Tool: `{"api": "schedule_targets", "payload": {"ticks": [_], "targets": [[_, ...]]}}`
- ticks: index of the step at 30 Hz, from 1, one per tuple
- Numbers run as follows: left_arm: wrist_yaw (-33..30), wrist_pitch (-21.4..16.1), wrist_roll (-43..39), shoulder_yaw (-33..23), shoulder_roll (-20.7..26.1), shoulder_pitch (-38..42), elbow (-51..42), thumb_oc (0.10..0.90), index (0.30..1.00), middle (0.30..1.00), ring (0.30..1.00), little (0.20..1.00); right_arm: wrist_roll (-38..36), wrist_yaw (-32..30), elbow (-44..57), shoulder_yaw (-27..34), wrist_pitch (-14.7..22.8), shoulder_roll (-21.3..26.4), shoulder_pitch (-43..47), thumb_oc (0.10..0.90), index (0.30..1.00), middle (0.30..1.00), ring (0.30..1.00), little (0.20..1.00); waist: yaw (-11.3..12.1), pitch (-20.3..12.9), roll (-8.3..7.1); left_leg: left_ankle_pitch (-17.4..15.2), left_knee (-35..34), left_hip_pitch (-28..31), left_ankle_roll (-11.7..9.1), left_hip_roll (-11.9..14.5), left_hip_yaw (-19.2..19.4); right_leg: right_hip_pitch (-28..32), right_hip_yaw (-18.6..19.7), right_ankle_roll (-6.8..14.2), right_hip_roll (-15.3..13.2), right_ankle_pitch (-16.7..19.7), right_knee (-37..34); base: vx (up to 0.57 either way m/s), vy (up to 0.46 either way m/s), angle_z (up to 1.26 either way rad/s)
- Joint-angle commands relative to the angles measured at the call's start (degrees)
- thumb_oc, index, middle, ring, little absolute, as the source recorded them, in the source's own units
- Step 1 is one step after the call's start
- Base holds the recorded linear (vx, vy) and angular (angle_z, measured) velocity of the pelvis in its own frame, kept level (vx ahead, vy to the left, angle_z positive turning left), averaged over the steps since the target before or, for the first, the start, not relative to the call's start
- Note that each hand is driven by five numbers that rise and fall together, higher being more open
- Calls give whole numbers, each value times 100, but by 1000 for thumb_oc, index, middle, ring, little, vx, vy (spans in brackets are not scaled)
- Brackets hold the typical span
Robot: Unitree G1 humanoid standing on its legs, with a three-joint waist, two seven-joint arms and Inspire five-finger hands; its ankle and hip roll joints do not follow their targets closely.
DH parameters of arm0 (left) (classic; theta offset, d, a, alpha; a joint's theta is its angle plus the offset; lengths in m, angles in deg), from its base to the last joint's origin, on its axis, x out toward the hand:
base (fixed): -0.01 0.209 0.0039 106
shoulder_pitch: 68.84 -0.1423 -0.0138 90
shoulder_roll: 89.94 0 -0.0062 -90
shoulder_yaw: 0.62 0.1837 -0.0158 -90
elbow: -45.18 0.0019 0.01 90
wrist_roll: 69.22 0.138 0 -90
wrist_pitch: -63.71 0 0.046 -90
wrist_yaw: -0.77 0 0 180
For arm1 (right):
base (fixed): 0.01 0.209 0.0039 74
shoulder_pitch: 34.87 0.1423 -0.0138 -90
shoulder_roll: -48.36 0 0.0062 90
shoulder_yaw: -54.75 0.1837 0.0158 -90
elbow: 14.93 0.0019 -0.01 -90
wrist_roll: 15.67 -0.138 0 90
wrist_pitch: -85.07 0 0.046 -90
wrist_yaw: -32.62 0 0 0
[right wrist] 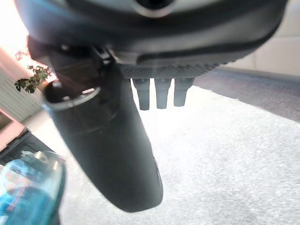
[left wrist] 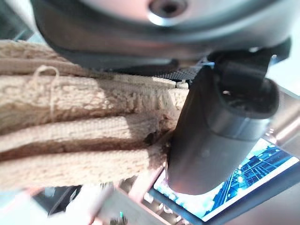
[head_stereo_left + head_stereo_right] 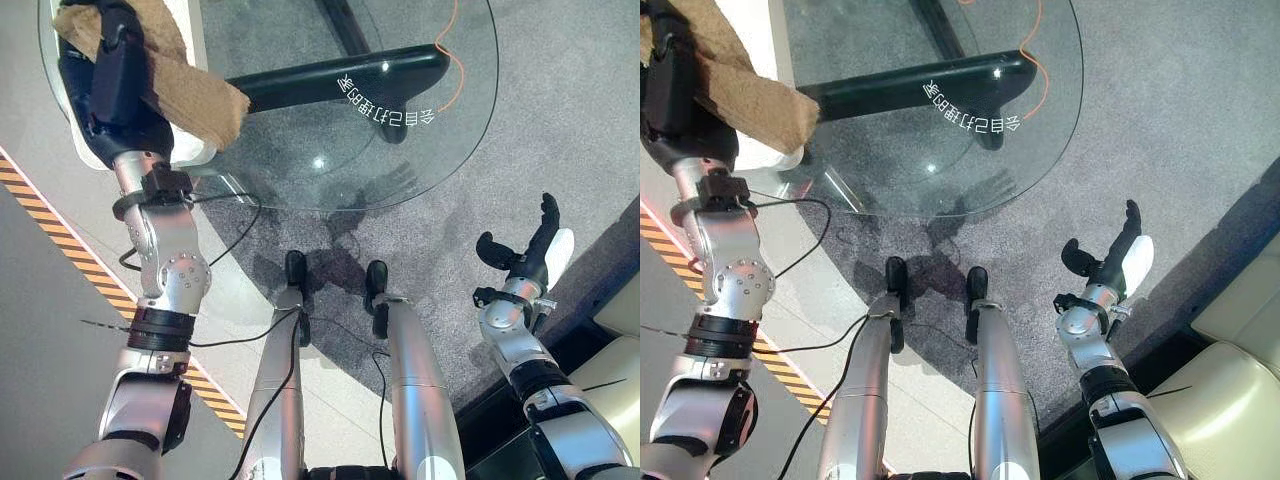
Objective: Wipe the table with a cloth and put it in the basket.
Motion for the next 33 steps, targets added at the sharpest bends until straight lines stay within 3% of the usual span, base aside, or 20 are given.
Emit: {"api": "schedule_targets", "payload": {"ticks": [1, 10, 17, 23, 30, 33], "targets": [[-404, -989, 634, -207, 651, 997, 15, 100, 300, 300, 300, 200, -280, -75, -207, 19, 471, 482, 125, 800, 900, 900, 900, 900, -36, -164, 136, -882, 633, 57, 323, -155, 425, 212, -153, 119, 127, 161, -502, 0, 0, 0], [-1071, -1106, 735, 100, 1347, 1574, 1333, 100, 300, 300, 300, 200, -406, 45, -763, -97, 713, 514, 213, 800, 900, 900, 900, 900, -110, -164, 100, -925, 723, -15, 324, -96, 430, 159, -149, 105, 132, 138, -466, 0, 0, 0], [-1564, -890, 1108, 496, 1840, 1986, 2299, 100, 300, 300, 300, 200, -510, 150, -946, -136, 882, 615, 275, 800, 900, 900, 900, 900, -163, -164, 65, -948, 808, -110, 323, -59, 435, 96, -134, 101, 138, 133, -448, 0, 0, 0], [-1881, -568, 1584, 837, 2022, 2209, 2797, 100, 300, 300, 300, 200, -488, 149, -977, -207, 947, 619, 284, 800, 900, 900, 900, 900, -198, -164, 28, -948, 838, -205, 321, -41, 429, 12, -122, 108, 162, 153, -440, 0, 0, 0], [-2330, 61, 2148, 1378, 2147, 2645, 3441, 100, 300, 300, 300, 200, -567, 159, -1026, -306, 943, 617, 335, 800, 900, 900, 900, 900, -269, -164, -37, -937, 850, -273, 318, -13, 424, -55, -94, 124, 206, 189, -450, 0, 0, 0], [-2248, 227, 2307, 1503, 2203, 2753, 3684, 100, 300, 300, 300, 200, -590, 173, -1078, -330, 971, 621, 365, 800, 900, 900, 900, 900, -287, -164, -65, -932, 858, -298, 312, -2, 429, -84, -86, 129, 215, 209, -449, 0, 0, 0]]}}
